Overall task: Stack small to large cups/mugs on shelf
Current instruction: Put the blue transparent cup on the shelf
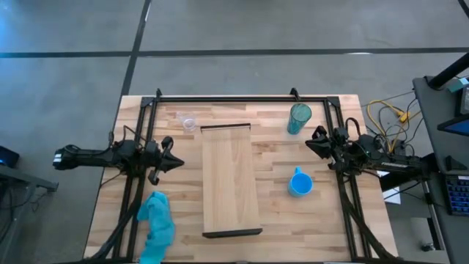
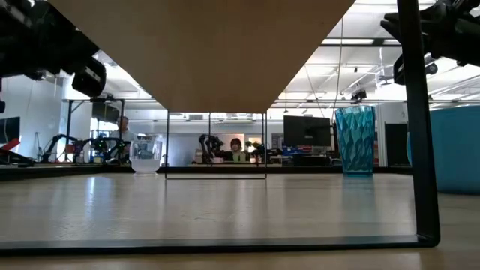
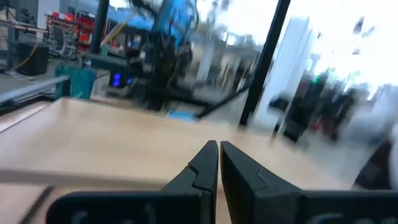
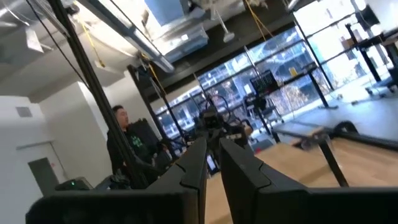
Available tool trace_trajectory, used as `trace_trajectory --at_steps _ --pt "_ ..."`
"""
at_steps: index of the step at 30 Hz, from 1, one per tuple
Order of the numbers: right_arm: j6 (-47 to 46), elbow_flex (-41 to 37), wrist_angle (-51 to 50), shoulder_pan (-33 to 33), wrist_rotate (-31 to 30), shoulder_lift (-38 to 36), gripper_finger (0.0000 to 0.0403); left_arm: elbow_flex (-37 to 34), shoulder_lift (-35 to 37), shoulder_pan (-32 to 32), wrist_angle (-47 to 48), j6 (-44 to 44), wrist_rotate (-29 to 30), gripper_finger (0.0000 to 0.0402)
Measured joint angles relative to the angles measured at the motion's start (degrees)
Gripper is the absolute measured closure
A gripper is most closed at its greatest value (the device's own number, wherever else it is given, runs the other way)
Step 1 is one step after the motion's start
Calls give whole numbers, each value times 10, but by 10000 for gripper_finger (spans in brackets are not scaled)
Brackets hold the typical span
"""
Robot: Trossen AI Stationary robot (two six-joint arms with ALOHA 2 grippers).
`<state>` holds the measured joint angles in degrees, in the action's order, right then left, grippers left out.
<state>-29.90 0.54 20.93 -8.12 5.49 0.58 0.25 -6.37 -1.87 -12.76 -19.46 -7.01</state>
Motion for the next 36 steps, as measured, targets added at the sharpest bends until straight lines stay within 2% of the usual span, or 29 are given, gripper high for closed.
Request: trace_trajectory --at_steps 6,13,16,20,24,28,32,36 --pt "-39 0 87 0 -59 0 364 0 0 0 -117 -27 0 398" --pt "-63 28 101 0 -56 7 364 0 0 0 -256 -26 0 398" --pt "-3 83 35 0 -52 27 364 0 0 0 -295 -25 0 398" --pt "98 197 -115 0 -55 88 364 2 0 0 -307 -53 6 398" --pt "196 320 -235 0 -56 181 365 6 -7 0 -302 -42 80 398" --pt "278 419 -280 0 -56 266 364 13 -9 0 -303 11 106 398" --pt "284 509 -357 0 -57 334 364 21 -9 0 -305 22 118 398" --pt "273 590 -484 0 -56 387 364 25 -8 0 -303 22 122 398"
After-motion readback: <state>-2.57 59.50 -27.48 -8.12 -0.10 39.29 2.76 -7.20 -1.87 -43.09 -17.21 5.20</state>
